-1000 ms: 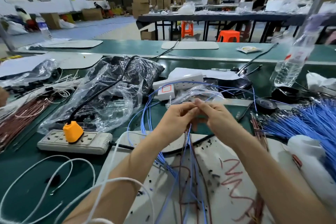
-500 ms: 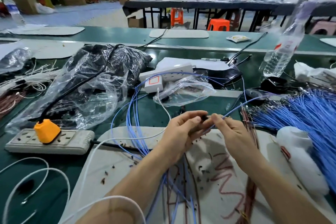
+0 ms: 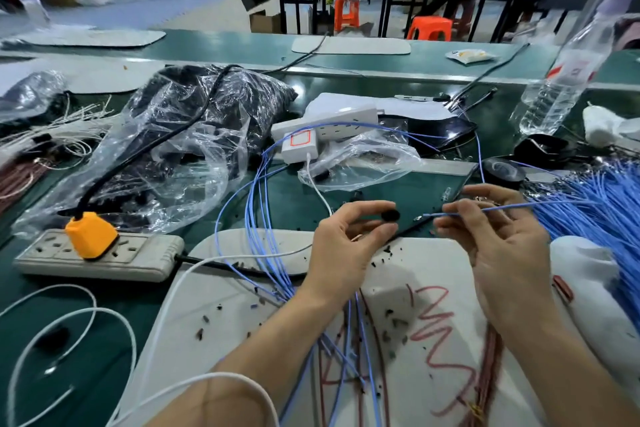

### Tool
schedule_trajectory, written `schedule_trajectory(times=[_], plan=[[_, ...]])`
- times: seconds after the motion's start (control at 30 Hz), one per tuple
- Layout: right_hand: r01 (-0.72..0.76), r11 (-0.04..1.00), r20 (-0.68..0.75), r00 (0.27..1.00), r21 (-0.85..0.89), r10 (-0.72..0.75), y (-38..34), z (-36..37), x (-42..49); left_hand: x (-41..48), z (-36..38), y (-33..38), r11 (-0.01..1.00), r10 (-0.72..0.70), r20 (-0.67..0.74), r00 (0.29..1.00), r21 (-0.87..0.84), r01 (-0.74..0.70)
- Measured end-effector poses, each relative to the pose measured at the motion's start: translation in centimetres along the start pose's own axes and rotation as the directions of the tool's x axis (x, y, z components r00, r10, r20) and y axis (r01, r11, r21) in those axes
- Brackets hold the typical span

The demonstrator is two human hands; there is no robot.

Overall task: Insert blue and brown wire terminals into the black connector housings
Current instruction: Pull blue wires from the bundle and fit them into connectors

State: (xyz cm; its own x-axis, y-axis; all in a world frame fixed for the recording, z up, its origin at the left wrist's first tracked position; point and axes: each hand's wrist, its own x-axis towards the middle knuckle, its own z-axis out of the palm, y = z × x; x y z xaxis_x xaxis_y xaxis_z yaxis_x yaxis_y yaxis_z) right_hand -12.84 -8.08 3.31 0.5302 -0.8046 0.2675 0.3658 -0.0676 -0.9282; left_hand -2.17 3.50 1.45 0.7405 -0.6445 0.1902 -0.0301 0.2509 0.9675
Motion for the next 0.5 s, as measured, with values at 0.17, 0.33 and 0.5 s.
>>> schedule_trajectory(times=[0.17, 0.33, 0.5], plan=[[0.208, 0.969, 0.143, 0.972, -0.131, -0.189, -0.6, 0.4, -1.1, -0.2, 0.1, -0.4, 0.997, -0.005, 0.04, 0.999, 0.076, 0.002], [0.333, 0.905, 0.24, 0.932, -0.265, -0.273, -0.4, 1.2, -2.3, -0.3, 0.2, -0.5, 0.982, 0.026, 0.076, 0.997, 0.185, -0.04], [0.362, 0.869, 0.266, 0.922, -0.338, -0.28, 0.1, 1.1, -2.4, -0.5, 0.3, -0.3, 0.967, 0.067, 0.111, 0.992, 0.238, -0.091]])
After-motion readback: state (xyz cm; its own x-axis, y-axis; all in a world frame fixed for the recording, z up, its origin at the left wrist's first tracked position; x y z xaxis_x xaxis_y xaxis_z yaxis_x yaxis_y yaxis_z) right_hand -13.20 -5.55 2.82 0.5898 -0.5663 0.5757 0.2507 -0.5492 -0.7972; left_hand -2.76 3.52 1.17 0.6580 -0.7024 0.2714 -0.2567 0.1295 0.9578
